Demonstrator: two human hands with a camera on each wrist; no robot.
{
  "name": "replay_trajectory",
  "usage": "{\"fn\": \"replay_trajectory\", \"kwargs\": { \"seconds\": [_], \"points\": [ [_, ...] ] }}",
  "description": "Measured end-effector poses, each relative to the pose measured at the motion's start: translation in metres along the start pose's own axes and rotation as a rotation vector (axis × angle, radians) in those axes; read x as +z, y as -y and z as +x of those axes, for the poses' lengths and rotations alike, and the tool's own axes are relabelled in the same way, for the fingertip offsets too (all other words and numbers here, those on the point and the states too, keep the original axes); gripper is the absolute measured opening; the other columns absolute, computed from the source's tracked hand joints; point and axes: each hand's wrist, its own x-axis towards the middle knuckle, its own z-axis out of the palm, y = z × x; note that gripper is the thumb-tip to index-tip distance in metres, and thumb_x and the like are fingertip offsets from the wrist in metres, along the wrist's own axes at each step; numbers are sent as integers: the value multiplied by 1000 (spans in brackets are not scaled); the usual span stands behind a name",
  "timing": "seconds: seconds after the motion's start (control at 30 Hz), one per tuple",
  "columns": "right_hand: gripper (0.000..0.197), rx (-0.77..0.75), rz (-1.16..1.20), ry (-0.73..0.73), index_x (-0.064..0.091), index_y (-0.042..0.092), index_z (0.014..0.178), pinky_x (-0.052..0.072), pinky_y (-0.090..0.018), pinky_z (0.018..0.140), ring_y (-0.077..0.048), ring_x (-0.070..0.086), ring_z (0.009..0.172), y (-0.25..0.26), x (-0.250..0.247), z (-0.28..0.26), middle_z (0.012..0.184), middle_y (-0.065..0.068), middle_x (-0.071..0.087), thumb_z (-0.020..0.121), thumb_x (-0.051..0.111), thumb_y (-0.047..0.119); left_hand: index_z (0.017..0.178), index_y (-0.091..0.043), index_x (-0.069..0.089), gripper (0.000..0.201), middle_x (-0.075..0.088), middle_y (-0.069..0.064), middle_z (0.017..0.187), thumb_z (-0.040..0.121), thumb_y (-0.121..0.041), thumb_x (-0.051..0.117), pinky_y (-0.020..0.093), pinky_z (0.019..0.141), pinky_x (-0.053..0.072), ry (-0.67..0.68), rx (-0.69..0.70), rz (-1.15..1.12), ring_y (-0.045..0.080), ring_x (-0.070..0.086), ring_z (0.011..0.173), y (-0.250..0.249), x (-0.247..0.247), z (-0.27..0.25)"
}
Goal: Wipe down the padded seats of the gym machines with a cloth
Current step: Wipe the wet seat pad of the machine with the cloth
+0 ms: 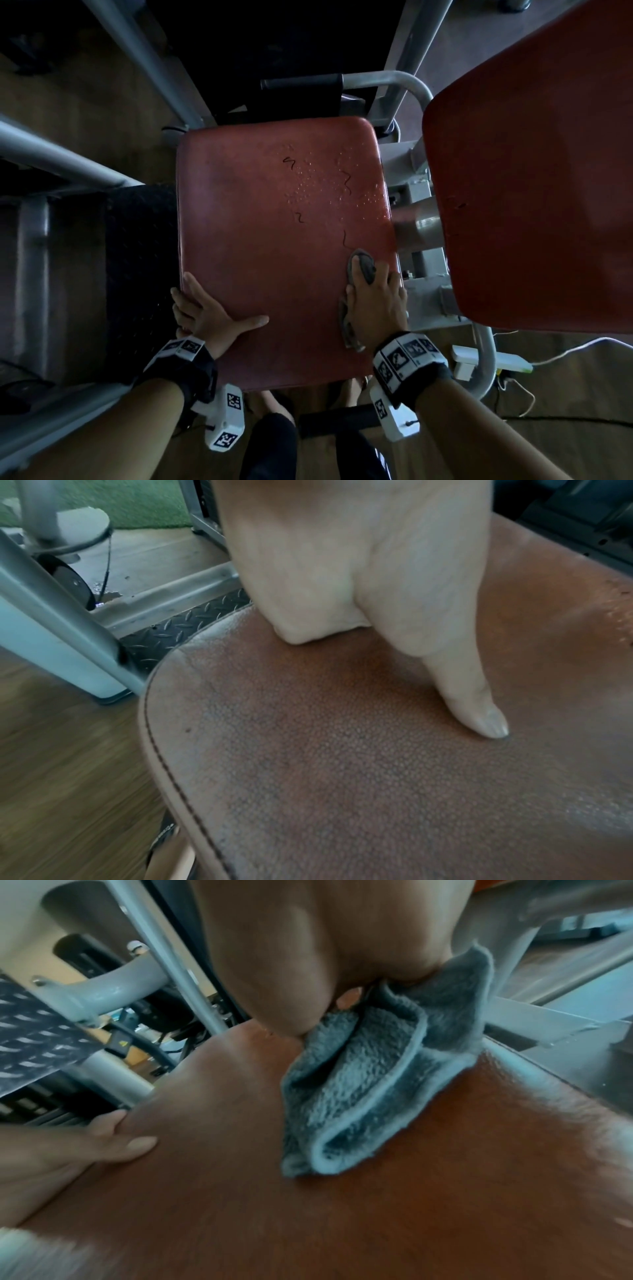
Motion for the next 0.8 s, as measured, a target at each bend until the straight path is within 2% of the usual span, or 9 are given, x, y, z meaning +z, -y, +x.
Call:
{"fn": "replay_trajectory", "kwargs": {
  "seconds": [0.2,0.4,0.57,0.8],
  "points": [
    [58,-81,-83,-15,36,23,148,48,-47,88,-31,49,107,-15,6,-12,127,-14,43,94,46,40,141,-36,-36,169,-30,13,155,31,-67,88,65,114,9,8,6,-2,41,-11,146,1,0,1],
    [56,-82,-26,-15,31,23,150,44,-48,95,-32,42,116,-3,-7,12,133,-13,36,97,40,39,139,-38,-38,168,-33,12,155,30,-70,86,65,114,7,28,18,-12,41,-12,146,2,0,2],
    [57,-65,-25,41,24,26,152,43,-48,98,-31,37,121,-3,-9,7,137,-11,30,99,37,41,138,-38,-40,169,-34,11,154,30,-71,86,65,114,7,44,20,-18,39,-13,146,2,-2,0],
    [56,-126,-110,24,30,23,150,45,-48,93,-32,41,115,-3,-10,19,132,-12,35,97,39,39,139,-37,-40,169,-35,11,154,32,-71,86,64,115,5,56,25,-32,37,-15,146,1,-4,-1]
  ]
}}
